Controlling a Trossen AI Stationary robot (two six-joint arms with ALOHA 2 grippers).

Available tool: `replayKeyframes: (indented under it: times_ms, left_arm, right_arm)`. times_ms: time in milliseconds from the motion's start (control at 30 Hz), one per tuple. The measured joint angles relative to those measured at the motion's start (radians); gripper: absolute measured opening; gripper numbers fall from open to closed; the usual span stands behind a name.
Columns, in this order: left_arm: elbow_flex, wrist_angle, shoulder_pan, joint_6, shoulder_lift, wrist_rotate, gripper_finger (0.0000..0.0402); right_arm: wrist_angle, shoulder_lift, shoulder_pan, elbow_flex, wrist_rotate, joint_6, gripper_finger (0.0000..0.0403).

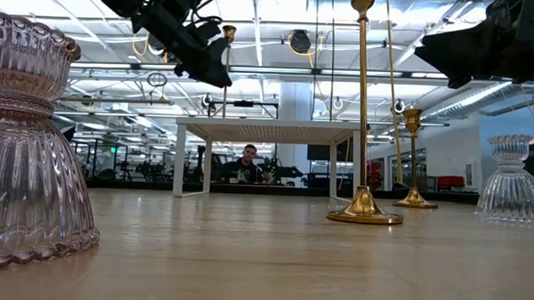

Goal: Pick & Place candle stick holders
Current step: Put the middle center golden candle holder on the shelf

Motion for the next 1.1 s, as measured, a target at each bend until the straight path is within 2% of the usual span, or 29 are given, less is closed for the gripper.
replayKeyframes:
  times_ms: [200, 367, 500, 600, 767, 900, 1000, 1100]
  left_arm:
    - [0.0, -0.162, -0.04, 0.009, -0.075, 0.0, 0.0161]
    - [0.001, -0.303, -0.117, 0.011, -0.162, 0.016, 0.015]
    - [0.0, -0.402, -0.202, 0.014, -0.187, 0.186, 0.0148]
    - [-0.029, -0.393, -0.284, 0.021, -0.182, 0.299, 0.0147]
    - [-0.141, -0.152, -0.445, 0.061, -0.141, 0.318, 0.0147]
    - [-0.24, 0.13, -0.552, 0.058, -0.094, 0.316, 0.0147]
    - [-0.292, 0.305, -0.615, 0.024, -0.043, 0.315, 0.0147]
    - [-0.305, 0.462, -0.663, -0.031, 0.029, 0.315, 0.0147]
  right_arm:
    - [-0.002, 0.0, 0.0, 0.0, 0.0, 0.0, 0.0161]
    - [-0.014, 0.004, 0.0, 0.0, 0.0, 0.0, 0.0161]
    - [-0.042, 0.005, 0.0, 0.0, -0.001, 0.004, 0.0161]
    - [-0.065, 0.006, 0.0, 0.0, -0.002, 0.049, 0.0161]
    - [-0.092, 0.02, 0.0, 0.0, -0.004, 0.125, 0.0161]
    - [-0.097, 0.04, 0.0, 0.0, -0.035, 0.157, 0.0161]
    - [-0.096, 0.059, 0.0, 0.0, -0.085, 0.158, 0.0161]
    - [-0.096, 0.085, 0.001, 0.0, -0.079, 0.158, 0.016]
